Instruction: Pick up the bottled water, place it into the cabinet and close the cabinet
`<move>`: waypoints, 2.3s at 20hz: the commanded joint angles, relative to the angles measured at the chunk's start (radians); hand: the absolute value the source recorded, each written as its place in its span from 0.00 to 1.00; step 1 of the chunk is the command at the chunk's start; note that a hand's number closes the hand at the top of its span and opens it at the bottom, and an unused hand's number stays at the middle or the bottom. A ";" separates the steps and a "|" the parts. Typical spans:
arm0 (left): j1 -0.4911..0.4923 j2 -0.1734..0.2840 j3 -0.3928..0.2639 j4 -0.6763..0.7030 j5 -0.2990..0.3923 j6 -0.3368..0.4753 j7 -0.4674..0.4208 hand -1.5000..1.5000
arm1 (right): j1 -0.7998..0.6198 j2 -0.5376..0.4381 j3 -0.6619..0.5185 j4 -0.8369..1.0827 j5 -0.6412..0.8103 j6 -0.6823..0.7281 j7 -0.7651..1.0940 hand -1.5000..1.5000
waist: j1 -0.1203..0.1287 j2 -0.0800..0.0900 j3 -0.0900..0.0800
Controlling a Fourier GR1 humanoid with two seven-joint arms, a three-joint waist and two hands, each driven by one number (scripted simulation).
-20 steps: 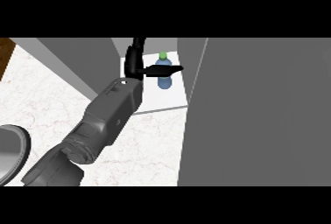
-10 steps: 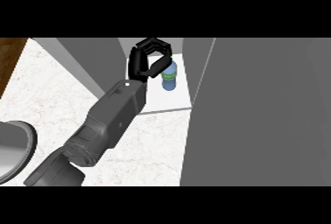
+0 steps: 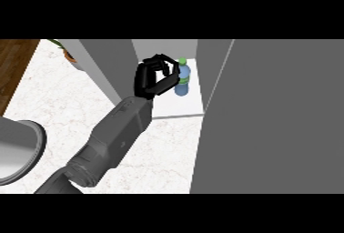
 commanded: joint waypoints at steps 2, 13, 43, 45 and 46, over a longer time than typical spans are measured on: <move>0.139 0.000 -0.047 -0.130 0.034 -0.054 0.013 1.00 | -0.010 -0.024 -0.020 -0.015 -0.034 -0.012 0.046 0.00 | 0.031 -0.009 0.000; 0.400 0.001 -0.134 -0.401 -0.014 -0.139 0.016 1.00 | 0.077 -0.008 0.050 -0.165 -0.077 0.039 0.131 1.00 | 0.068 -0.021 0.001; 1.169 0.721 -0.072 -1.262 -0.071 -0.188 0.038 0.00 | -0.026 0.033 0.668 -0.321 0.150 -0.144 0.227 1.00 | 0.097 -0.035 -0.003; 1.180 0.753 -0.050 -1.273 -0.059 -0.229 0.029 0.00 | -0.060 0.028 0.735 -0.309 0.181 -0.156 0.238 1.00 | 0.088 -0.034 -0.004; 1.185 0.758 -0.050 -1.280 -0.065 -0.233 0.021 0.00 | -0.136 0.026 0.750 -0.291 0.180 -0.188 0.248 1.00 | 0.100 -0.032 -0.005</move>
